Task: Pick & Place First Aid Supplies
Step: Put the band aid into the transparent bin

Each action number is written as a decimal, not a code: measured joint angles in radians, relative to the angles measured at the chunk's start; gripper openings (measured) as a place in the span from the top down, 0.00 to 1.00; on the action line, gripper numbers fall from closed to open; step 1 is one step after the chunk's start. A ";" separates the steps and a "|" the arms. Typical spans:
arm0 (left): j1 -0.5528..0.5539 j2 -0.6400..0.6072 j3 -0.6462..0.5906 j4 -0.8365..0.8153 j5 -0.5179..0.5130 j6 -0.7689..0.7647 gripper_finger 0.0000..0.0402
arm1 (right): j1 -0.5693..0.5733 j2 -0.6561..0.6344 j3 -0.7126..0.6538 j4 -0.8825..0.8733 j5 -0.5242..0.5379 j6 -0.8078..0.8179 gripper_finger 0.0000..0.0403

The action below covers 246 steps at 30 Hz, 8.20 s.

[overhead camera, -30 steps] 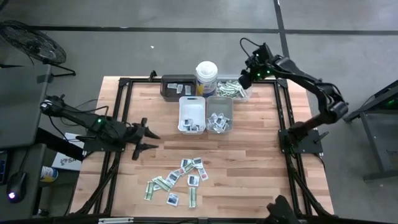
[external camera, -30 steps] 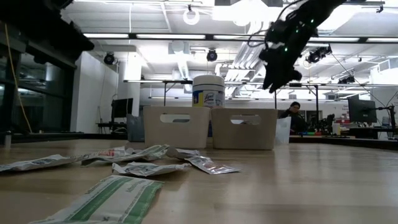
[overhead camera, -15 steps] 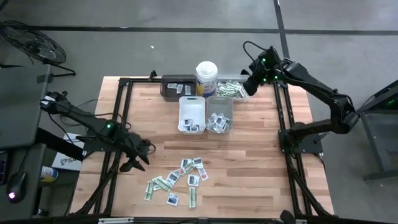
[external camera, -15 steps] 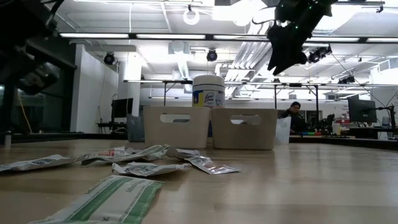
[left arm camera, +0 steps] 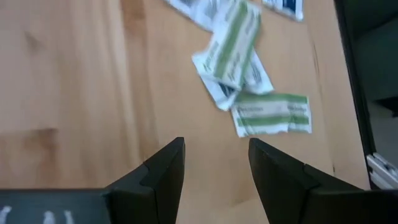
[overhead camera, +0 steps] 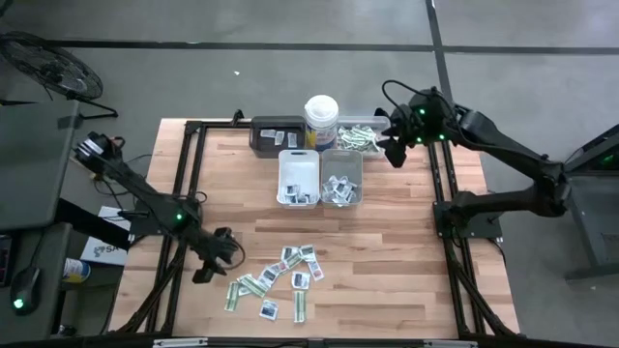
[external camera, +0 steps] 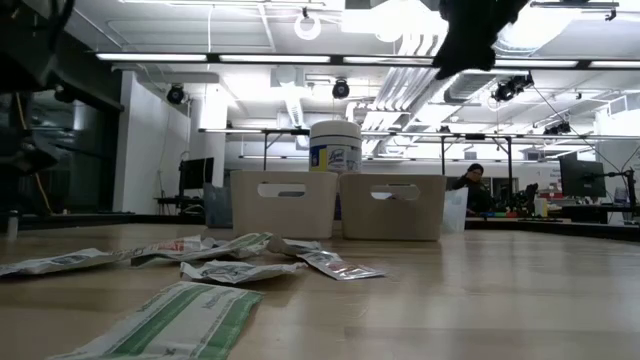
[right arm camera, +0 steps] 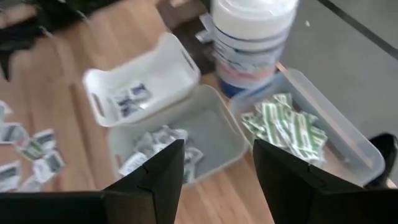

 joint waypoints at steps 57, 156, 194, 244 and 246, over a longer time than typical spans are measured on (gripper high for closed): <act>-0.255 0.620 0.311 -0.144 -0.231 -0.230 0.64 | 0.640 -0.079 0.000 -0.054 0.186 0.275 0.54; 0.309 0.431 1.029 -0.009 -1.004 0.785 0.94 | 0.767 0.251 0.000 0.777 0.513 0.141 1.00; 0.309 0.091 0.944 -0.788 -1.104 0.418 0.61 | 0.174 0.098 0.000 0.025 0.212 0.007 1.00; 0.309 -0.465 0.222 -0.192 -0.599 0.449 0.61 | -0.280 0.635 0.000 0.210 -0.049 -0.123 0.79; 0.309 -0.465 0.222 -0.192 -0.592 0.452 0.61 | -0.279 0.626 0.000 0.210 -0.044 -0.104 0.73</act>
